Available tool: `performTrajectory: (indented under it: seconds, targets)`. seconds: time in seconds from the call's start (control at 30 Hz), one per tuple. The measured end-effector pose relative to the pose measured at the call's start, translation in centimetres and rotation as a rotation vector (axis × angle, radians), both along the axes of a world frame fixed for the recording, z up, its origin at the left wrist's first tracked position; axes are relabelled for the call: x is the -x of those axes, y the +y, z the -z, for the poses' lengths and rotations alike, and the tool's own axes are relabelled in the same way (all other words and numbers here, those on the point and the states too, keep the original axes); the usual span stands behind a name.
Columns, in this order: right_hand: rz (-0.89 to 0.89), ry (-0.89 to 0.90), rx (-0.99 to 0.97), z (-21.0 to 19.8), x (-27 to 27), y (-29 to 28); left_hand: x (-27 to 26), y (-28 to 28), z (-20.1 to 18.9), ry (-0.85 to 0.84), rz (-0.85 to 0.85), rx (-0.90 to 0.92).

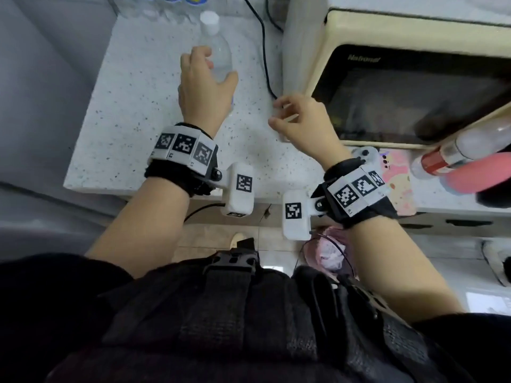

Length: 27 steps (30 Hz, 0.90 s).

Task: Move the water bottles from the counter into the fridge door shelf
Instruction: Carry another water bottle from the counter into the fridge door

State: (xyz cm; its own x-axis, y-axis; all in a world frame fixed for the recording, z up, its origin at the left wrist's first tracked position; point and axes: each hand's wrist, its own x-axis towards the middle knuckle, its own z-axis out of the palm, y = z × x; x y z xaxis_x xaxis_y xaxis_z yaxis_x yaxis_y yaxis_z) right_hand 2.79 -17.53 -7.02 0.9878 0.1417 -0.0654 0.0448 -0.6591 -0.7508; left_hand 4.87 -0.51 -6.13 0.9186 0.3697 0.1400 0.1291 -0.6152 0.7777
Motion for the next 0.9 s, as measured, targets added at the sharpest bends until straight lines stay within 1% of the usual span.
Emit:
performTrajectory:
  seconds: [0.13, 0.27, 0.37, 0.47, 0.6, 0.67, 0.8, 0.9]
  targets:
    - [-0.067, 0.025, -0.017, 0.5, -4.6, 2.3, -4.8, 1.7, 0.1, 0.036, -0.041, -0.050]
    - [-0.099, 0.089, 0.010, 1.2, -7.2, 3.5, -8.2, 2.4, 0.8, 0.072, -0.041, -0.062]
    - [-0.079, 0.137, -0.031, 1.6, -8.2, 3.5, -9.8, 2.9, 1.3, 0.031, -0.058, -0.054]
    - [-0.085, 0.173, -0.060, 1.8, -8.7, 3.7, -10.2, 3.1, 1.6, -0.036, -0.021, -0.061]
    - [-0.110, 0.187, -0.050, 1.9, -8.1, 3.6, -8.7, 2.6, 1.6, -0.099, 0.030, -0.075]
    - [-0.117, 0.185, -0.054, 1.8, -7.2, 3.1, -7.0, 2.0, 1.8, -0.140, 0.016, -0.061]
    - [-0.153, 0.155, -0.072, 1.1, -4.3, 2.0, -1.8, 0.9, 1.9, -0.235, -0.055, -0.018]
    - [-0.194, 0.138, -0.077, 0.4, -1.1, 1.4, 2.5, 0.5, 0.8, -0.265, -0.091, -0.024]
